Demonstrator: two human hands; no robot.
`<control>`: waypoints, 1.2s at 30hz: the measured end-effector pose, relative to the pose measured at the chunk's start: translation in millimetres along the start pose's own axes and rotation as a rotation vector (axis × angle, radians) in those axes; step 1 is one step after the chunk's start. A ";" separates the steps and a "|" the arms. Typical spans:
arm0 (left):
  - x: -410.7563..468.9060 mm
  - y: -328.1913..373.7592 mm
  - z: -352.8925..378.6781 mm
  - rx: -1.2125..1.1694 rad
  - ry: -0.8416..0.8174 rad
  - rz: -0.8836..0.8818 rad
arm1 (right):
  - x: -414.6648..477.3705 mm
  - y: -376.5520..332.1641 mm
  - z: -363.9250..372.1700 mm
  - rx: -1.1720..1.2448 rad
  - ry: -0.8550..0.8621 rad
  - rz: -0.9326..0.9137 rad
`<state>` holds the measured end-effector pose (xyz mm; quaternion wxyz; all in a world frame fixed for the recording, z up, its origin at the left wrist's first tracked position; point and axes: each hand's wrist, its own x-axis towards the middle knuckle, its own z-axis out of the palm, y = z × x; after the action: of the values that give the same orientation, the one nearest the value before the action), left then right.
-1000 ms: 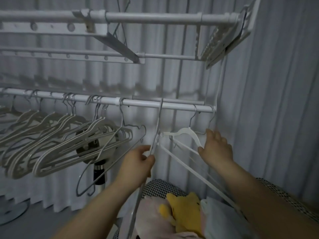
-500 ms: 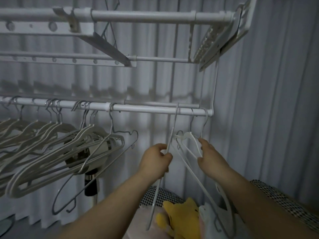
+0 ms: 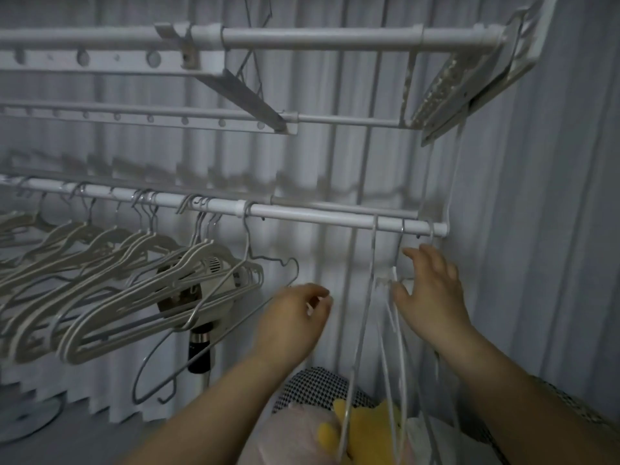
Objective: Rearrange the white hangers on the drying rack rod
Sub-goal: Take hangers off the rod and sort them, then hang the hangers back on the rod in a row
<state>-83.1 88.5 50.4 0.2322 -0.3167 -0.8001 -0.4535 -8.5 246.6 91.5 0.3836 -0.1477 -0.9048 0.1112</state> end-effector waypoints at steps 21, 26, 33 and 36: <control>-27.3 -104.9 -73.9 0.338 -0.168 -0.276 | -0.6 -56.8 58.4 -0.077 -0.236 -0.126; -27.1 -94.8 -59.4 0.187 -0.236 -0.107 | -3.7 -57.0 53.3 -0.067 -0.189 -0.066; -22.8 -87.0 -77.4 0.014 -0.106 0.067 | -5.4 -85.2 50.9 -0.070 -0.031 -0.062; -12.9 -99.4 -113.1 0.140 0.140 0.247 | -5.6 -109.4 60.6 -0.074 -0.020 -0.105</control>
<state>-136.0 -52.5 38.8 0.3628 -0.3632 -0.7667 -0.3855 -68.7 137.3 81.0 0.3739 -0.1130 -0.9187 0.0587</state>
